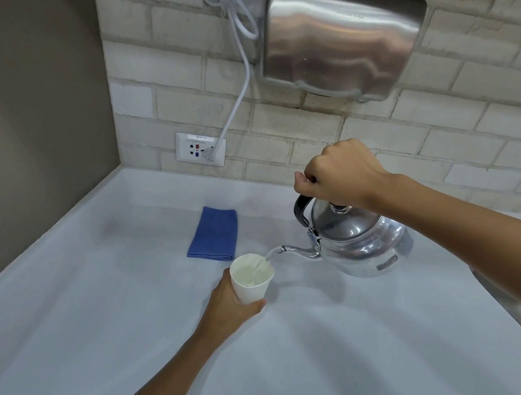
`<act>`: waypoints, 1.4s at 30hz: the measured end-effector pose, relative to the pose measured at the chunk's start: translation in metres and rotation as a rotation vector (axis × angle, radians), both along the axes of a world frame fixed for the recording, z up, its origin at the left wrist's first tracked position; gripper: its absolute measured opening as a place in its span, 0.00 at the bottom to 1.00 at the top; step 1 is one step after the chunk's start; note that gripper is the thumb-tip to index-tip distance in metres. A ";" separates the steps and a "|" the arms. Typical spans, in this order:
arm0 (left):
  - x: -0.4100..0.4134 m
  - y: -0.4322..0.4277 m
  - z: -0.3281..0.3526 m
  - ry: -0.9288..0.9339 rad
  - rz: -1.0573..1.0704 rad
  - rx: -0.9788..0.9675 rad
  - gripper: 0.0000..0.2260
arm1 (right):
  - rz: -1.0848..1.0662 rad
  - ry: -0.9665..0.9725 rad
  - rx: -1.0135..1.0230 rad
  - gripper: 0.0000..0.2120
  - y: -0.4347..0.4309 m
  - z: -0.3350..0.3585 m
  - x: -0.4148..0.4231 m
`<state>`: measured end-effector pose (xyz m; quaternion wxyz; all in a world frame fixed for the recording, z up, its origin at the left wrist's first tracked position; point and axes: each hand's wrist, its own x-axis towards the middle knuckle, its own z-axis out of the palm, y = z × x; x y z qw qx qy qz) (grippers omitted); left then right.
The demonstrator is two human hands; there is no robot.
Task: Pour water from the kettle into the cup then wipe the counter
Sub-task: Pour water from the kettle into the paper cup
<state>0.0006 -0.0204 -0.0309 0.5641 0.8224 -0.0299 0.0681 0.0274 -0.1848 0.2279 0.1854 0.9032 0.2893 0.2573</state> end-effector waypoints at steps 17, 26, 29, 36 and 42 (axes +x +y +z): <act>-0.002 0.000 0.003 0.012 -0.002 0.003 0.36 | -0.037 0.024 0.162 0.25 -0.013 -0.022 0.011; 0.000 0.000 0.000 0.037 -0.010 -0.007 0.36 | -0.272 0.128 0.638 0.24 -0.054 -0.064 0.058; 0.001 0.000 -0.001 0.034 0.000 0.000 0.36 | -0.325 0.160 0.774 0.23 -0.058 -0.072 0.075; 0.002 -0.001 -0.002 0.067 0.000 -0.011 0.35 | -0.376 0.188 0.896 0.22 -0.051 -0.085 0.113; 0.003 0.001 -0.004 0.065 -0.009 -0.030 0.34 | -0.382 0.221 0.891 0.22 -0.044 -0.094 0.143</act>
